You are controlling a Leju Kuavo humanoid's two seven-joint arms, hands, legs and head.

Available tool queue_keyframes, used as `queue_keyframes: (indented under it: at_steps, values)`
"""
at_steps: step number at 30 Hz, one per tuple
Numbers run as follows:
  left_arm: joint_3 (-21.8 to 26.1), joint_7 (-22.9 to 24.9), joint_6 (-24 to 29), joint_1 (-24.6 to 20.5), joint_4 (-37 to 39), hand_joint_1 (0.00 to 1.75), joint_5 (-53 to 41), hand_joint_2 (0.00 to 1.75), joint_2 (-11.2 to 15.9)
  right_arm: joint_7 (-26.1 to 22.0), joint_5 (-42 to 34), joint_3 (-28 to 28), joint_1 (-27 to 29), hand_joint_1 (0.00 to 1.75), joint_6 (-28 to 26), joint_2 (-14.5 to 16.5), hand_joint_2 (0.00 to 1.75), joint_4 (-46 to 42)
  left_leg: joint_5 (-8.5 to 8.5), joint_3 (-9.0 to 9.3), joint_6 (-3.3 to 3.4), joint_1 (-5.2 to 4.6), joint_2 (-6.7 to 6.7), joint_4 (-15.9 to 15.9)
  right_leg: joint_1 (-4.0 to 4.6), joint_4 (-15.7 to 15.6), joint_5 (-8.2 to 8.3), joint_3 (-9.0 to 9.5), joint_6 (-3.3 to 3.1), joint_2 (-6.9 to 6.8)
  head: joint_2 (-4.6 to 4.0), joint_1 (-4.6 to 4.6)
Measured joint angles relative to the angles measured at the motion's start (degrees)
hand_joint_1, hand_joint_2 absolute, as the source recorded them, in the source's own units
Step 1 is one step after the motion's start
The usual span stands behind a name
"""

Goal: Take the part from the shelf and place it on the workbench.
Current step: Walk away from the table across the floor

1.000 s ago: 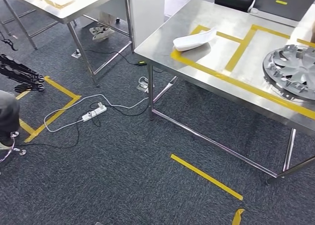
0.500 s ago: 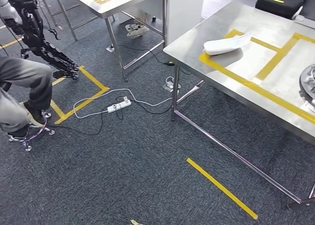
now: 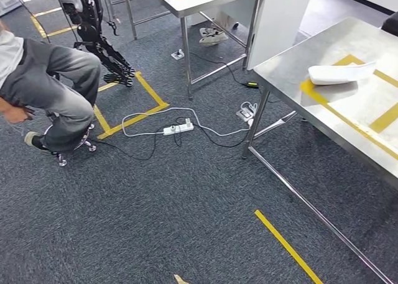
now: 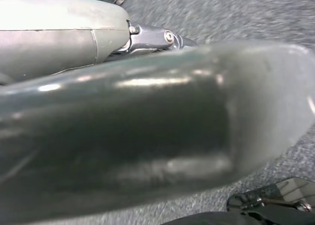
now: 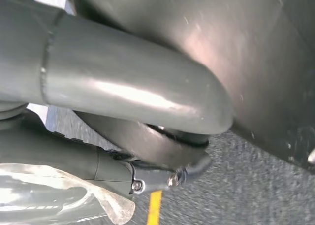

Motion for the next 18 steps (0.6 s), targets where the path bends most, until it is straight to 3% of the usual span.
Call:
queue_keyframes:
  at_steps: [2,3,5,7,9,11,13,14,15,16,18]
  values:
    - [0.2,0.1,0.2,0.1,0.0,0.0,0.4,0.0,-0.3,-0.2,0.4,0.6,0.1,0.0,0.0,0.0,0.0,0.0,-0.03,0.15,-0.07,-0.04,-1.63,0.0,-0.07,-7.8,4.79,2.94,-0.39,2.07,0.0,0.01]
    - [0.3,0.4,0.3,0.1,0.0,0.0,0.6,0.0,-0.4,-0.3,0.7,0.9,0.2,0.0,0.0,0.0,0.0,0.0,-0.07,0.06,-0.2,-0.08,-2.42,0.2,-0.19,-11.5,6.22,4.49,-0.56,3.37,0.0,-0.01]
    - [0.8,1.3,0.4,0.1,0.0,0.0,1.0,0.0,-0.6,-0.7,1.2,1.6,0.3,0.0,0.2,0.0,0.0,0.1,-0.01,-0.39,-0.76,0.0,-3.72,0.3,-0.26,-14.7,6.84,6.05,-0.94,4.94,0.0,-0.04]
    - [1.3,2.0,0.5,0.4,0.1,0.0,1.3,0.0,-0.8,-0.9,1.6,2.3,0.3,0.0,0.4,0.0,0.0,0.1,0.05,-0.78,-1.47,0.22,-4.53,0.5,-0.24,-15.0,6.89,6.39,-1.49,3.95,0.0,-0.08]
    - [1.7,2.5,0.6,0.7,0.1,0.0,1.5,0.0,-0.9,-1.0,1.8,2.9,0.3,0.0,0.5,0.1,0.0,0.1,-1.38,-1.67,-2.05,0.18,-2.66,2.4,-0.33,-15.5,7.09,6.74,-2.17,2.48,0.0,-0.31]
    - [2.0,2.8,0.6,0.7,0.1,0.0,1.6,0.0,-0.9,-1.1,2.0,3.3,0.4,0.0,0.6,0.1,0.0,0.1,-5.0,-4.56,-2.55,0.17,0.48,8.8,-0.27,-15.8,7.0,7.0,-2.62,0.59,0.0,-0.54]
    - [2.2,3.1,0.6,0.7,0.1,0.0,1.2,0.0,-0.9,-0.8,2.4,3.7,0.5,0.0,1.1,0.1,0.0,0.1,-7.74,-7.68,-2.95,0.43,1.75,15.5,-0.11,-15.7,6.77,7.09,-2.78,-1.3,0.0,-0.57]
    - [2.2,3.5,0.5,0.8,0.1,0.0,0.8,0.0,-0.9,-0.6,2.7,4.0,0.5,0.0,1.5,0.1,0.0,0.1,-7.55,-8.03,-3.09,0.57,1.99,16.4,-0.06,-15.7,6.66,7.18,-2.77,-2.13,0.0,-0.58]
    - [2.2,3.9,0.5,0.9,0.1,0.0,0.3,0.0,-0.9,-0.3,3.0,4.3,0.4,0.0,1.9,0.1,0.0,0.1,-6.29,-7.28,-3.18,0.7,2.23,15.1,-0.04,-15.7,6.52,7.32,-2.71,-2.85,0.0,-0.58]
    - [2.2,4.3,0.5,1.1,0.1,0.0,-0.1,0.0,-0.9,-0.1,3.2,4.6,0.4,0.0,2.2,0.1,0.0,0.1,-4.25,-5.49,-3.2,0.78,2.76,11.8,-0.03,-15.6,6.35,7.55,-2.59,-3.51,0.0,-0.6]
    - [2.2,4.7,0.5,1.1,0.1,0.0,-0.6,0.0,-0.8,0.1,3.4,5.0,0.4,0.0,2.6,0.2,0.0,0.1,-1.31,-1.55,-2.98,0.57,5.18,4.1,0.19,-15.5,5.89,7.95,-2.17,-4.71,0.0,-0.61]
